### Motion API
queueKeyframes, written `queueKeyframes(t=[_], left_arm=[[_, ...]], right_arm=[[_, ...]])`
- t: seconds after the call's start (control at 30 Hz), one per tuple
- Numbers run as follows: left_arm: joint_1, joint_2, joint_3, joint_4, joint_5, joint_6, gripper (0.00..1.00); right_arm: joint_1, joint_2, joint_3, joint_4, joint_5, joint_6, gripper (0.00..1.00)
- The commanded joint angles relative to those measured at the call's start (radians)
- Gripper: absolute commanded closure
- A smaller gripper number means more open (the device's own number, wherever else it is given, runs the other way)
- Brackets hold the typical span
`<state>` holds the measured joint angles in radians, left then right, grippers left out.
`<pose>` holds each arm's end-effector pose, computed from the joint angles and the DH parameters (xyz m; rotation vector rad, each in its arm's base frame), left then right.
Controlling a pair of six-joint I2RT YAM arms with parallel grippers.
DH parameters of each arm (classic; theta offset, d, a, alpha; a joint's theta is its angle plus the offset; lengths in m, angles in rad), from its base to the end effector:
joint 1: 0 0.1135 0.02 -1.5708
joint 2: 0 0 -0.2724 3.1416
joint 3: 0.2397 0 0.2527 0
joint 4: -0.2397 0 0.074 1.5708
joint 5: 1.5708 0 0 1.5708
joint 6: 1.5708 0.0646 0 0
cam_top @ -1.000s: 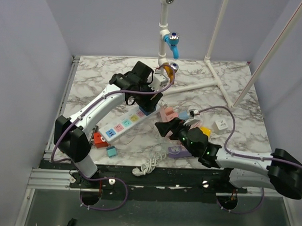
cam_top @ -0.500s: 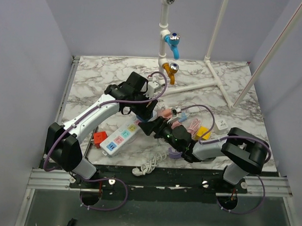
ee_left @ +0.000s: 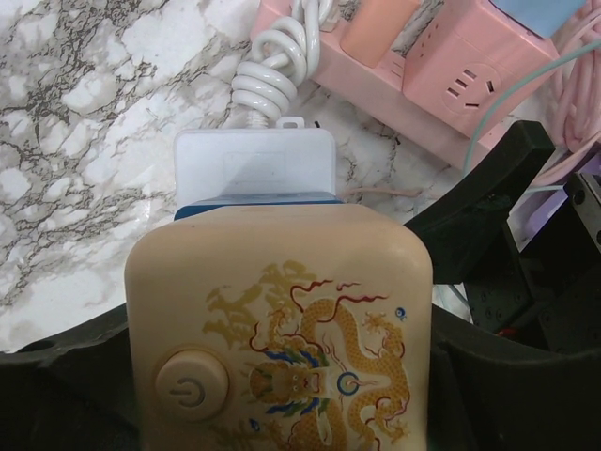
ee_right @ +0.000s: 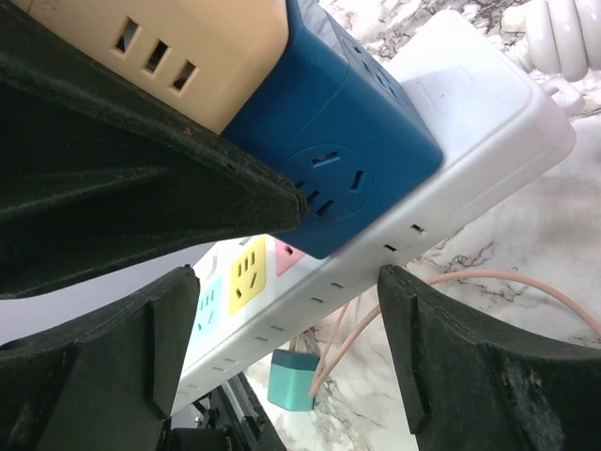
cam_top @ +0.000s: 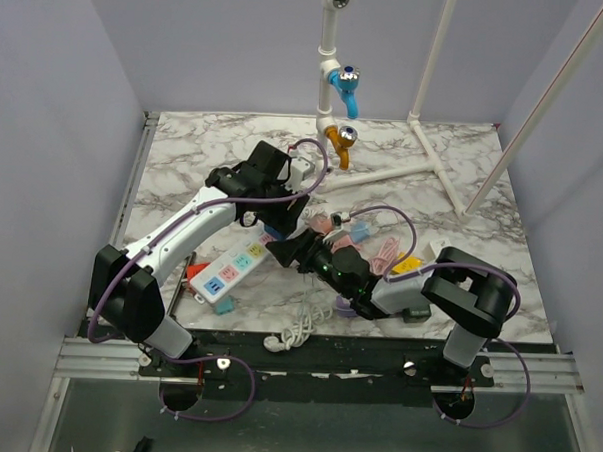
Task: Pull the plug off the socket
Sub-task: Remove the plug from the socket.
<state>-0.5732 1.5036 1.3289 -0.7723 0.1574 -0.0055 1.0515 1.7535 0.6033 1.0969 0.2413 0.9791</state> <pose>0.2754 -0.1898 0.2899 0.7778 2.4341 -0.4281 0.1926 0.3058 0.1745 0.1411 1.8002 1.3303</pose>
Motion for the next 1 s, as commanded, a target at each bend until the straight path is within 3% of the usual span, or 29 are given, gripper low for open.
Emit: queueKeyframes(t=[0.0,0.3,0.6,0.73,0.97], left_arm=[[0.0,-0.037,0.055,0.131,0.117,-0.077,1.0],[0.006,-0.048,0.028,0.153,0.112,-0.095,1.0],[0.007,-0.068,0.003,0.155,0.112,-0.169,1.0],[0.02,-0.067,0.005,0.155,0.129,-0.196,1.0],[0.037,-0.079,0.01,0.15,0.147,-0.197,1.0]], right_arm=[[0.008,-0.019,-0.024,-0.049,-0.052,0.046,0.16],[0.007,-0.014,-0.021,-0.042,-0.038,0.063,0.16],[-0.005,0.094,0.099,-0.017,-0.016,0.115,0.18],[-0.04,0.125,0.103,-0.008,-0.025,0.128,0.25],[-0.064,0.125,0.079,-0.078,-0.046,0.154,0.5]])
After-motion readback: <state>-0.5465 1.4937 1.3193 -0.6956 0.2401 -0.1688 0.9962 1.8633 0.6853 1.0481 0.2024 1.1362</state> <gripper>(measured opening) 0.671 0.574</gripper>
